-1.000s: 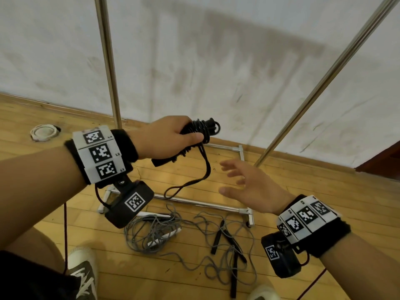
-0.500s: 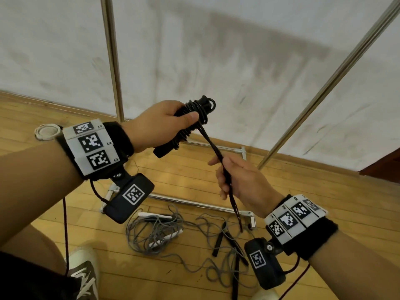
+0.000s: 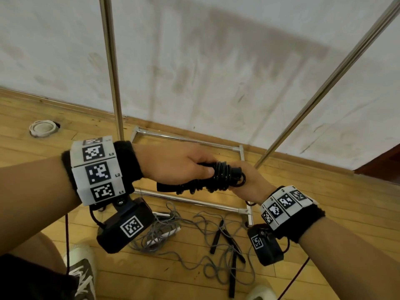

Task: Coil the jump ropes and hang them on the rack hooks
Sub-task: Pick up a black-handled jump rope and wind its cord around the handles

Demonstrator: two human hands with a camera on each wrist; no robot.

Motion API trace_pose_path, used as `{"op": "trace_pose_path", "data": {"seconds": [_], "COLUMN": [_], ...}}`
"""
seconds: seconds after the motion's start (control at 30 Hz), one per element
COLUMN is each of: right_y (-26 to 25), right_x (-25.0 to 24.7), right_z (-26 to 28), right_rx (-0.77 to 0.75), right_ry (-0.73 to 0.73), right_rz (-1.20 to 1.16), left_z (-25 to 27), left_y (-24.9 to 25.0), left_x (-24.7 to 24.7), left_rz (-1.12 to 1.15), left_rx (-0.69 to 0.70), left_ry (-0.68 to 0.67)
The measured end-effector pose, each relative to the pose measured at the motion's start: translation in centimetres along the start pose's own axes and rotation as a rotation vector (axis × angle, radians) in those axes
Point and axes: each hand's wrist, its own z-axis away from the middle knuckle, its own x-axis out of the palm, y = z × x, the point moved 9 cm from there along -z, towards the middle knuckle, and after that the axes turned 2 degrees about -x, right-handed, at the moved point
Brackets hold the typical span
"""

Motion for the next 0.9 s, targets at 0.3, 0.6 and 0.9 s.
{"op": "trace_pose_path", "data": {"seconds": [0.3, 0.6, 0.9], "right_y": [-3.2, -6.6, -7.0], "right_x": [-3.2, -2.5, -2.8], "right_z": [-1.1, -0.2, 1.5], "right_rx": [-0.09, -0.015, -0.018], "right_ry": [0.087, -0.003, 0.14], "right_rz": [-0.133, -0.408, -0.65], "left_z": [-1.7, -2.0, -1.3], "left_y": [-3.4, -3.5, -3.0], "left_x": [0.2, -2.8, -4.1], "left_rz": [-0.286, -0.124, 0.173], "left_rx": [-0.167, -0.122, -0.121], "left_ry": [0.109, 0.321, 0.36]}}
